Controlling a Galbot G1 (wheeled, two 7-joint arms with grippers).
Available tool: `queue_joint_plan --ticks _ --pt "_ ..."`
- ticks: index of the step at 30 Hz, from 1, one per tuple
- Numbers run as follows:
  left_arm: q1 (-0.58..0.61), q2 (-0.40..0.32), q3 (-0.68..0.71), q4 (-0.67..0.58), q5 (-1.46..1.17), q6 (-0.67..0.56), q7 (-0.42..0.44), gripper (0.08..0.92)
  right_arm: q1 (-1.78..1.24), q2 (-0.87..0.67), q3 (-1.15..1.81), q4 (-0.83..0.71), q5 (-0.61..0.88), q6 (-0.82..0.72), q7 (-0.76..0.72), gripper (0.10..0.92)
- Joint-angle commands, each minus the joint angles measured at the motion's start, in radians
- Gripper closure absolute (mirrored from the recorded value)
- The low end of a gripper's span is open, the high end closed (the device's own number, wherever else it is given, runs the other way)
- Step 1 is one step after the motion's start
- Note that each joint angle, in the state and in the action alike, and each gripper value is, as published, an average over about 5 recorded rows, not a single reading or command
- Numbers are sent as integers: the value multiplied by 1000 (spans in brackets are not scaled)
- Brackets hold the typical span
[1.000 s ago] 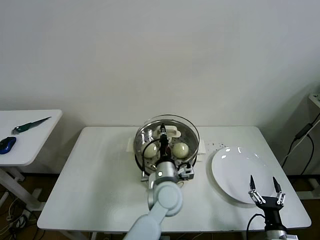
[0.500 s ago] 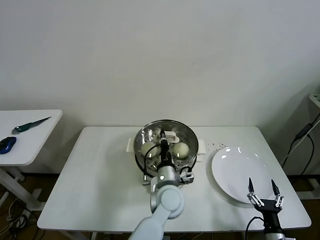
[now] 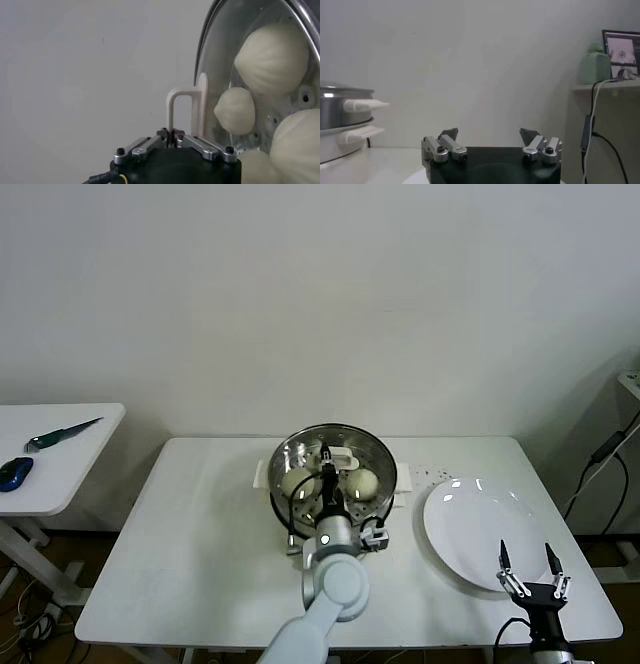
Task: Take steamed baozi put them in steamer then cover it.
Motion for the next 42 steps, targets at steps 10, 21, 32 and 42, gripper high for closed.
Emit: queue_joint_plan --ticks 10,21,32,42 --pt "5 -49 22 -48 -56 2 28 533 -1 -7 10 0 1 -12 -3 203" --pt "30 77 45 -246 -161 9 73 223 -29 -23 -9 38 11 -47 31 203" --pt "206 348 -87 -483 -533 -93 -100 177 -26 -6 -26 71 12 -12 59 203" --pt "450 392 -530 -577 -1200 -351 -315 177 -5 9 -51 44 16 18 67 203"
